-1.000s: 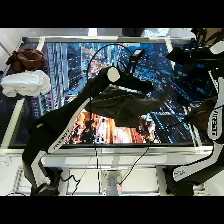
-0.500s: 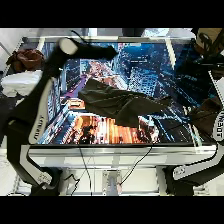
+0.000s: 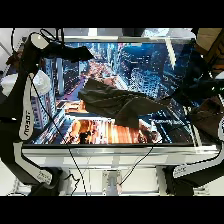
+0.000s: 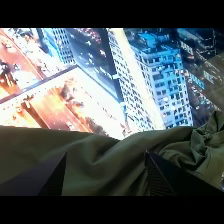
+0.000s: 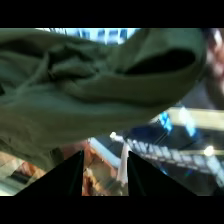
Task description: Fold the shirts.
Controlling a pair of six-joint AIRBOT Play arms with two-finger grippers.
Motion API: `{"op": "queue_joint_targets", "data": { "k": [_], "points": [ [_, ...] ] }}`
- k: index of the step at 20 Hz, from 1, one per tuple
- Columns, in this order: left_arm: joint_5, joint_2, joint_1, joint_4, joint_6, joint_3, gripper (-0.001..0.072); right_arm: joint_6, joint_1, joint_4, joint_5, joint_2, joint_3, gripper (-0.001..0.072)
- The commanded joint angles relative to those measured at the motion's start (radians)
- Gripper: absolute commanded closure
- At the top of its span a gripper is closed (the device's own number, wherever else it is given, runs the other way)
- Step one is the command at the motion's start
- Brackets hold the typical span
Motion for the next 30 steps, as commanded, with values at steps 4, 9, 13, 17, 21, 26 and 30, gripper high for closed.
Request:
{"op": "queue_joint_targets", "data": {
  "k": [4,9,13,17,21,26,30],
  "points": [
    [-0.026,0.001,0.01,0.002,0.003,-0.003,0.0155,-0.034,-0.003,0.222,-0.176,0.0,-0.28,0.0413],
    [-0.019,-0.002,0.009,0.002,0.003,-0.003,0.0154,-0.028,0.059,0.265,-0.178,0.0,-0.325,0.0485],
    [-0.027,-0.007,0.01,0.023,0.003,-0.003,0.0154,-0.027,0.141,0.28,-0.334,0.0,-0.325,0.0451],
    [-0.027,-0.008,0.019,0.262,-0.034,-0.003,0.0154,-0.11,0.136,0.438,-0.338,0.0,-0.318,0.0396],
    [-0.053,-0.009,0.064,0.315,-0.079,-0.003,0.0154,-0.131,0.078,0.602,-0.339,0.0,-0.305,0.0392],
    [-0.092,-0.013,0.071,0.316,-0.079,-0.003,0.0154,-0.076,0.088,0.485,-0.279,-0.01,-0.307,0.039],
    [-0.099,-0.02,0.071,0.317,-0.079,-0.003,0.0154,-0.193,0.012,0.547,-0.274,-0.01,-0.264,0.0499]
  ]
}}
